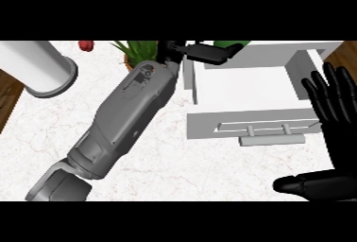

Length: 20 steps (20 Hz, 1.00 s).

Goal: Pick up the cup, place it into the drawer and close the drawer

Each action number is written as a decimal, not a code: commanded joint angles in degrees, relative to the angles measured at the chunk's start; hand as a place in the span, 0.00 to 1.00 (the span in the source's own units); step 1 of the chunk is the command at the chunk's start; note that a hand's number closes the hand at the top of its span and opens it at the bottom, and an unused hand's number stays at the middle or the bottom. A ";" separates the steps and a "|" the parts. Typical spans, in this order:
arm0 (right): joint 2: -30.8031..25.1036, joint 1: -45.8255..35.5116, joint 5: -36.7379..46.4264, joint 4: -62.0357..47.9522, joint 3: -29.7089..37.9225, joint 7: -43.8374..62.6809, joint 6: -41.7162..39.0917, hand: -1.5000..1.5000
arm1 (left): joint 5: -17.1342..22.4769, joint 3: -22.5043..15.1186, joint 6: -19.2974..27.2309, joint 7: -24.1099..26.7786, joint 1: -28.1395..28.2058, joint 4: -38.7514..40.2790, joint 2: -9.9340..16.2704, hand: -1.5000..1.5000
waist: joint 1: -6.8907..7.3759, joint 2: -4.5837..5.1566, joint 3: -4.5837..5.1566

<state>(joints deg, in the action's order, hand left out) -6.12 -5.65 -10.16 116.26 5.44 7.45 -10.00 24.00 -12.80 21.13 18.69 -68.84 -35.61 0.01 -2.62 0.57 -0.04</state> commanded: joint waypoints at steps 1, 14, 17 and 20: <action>0.45 -0.61 1.41 -1.45 -1.45 -0.68 -0.11 0.00 | 3.47 -2.35 0.29 1.53 -4.93 8.02 -0.01 1.00 | -1.06 0.33 -0.02; -0.48 -6.11 -1.39 -5.24 0.41 -0.45 -0.72 0.00 | 9.18 -18.17 5.66 -1.15 -6.50 11.33 -0.01 1.00 | -3.35 0.77 -0.10; 0.51 -3.55 -1.85 -1.27 -1.39 0.99 -0.72 0.00 | 8.07 -20.39 5.92 0.31 -6.61 13.88 -0.01 0.00 | -4.34 0.95 -0.09; -0.06 -3.16 -2.01 0.27 -0.98 1.44 -0.80 0.00 | 9.81 -20.41 6.61 -1.72 -8.28 14.73 -0.01 0.00 | -4.12 0.91 -0.07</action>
<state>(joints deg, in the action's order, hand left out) -5.81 -9.07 -11.35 115.26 4.08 8.35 -10.54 32.64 -31.96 27.33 18.03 -75.61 -22.38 0.00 -6.55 1.39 -0.11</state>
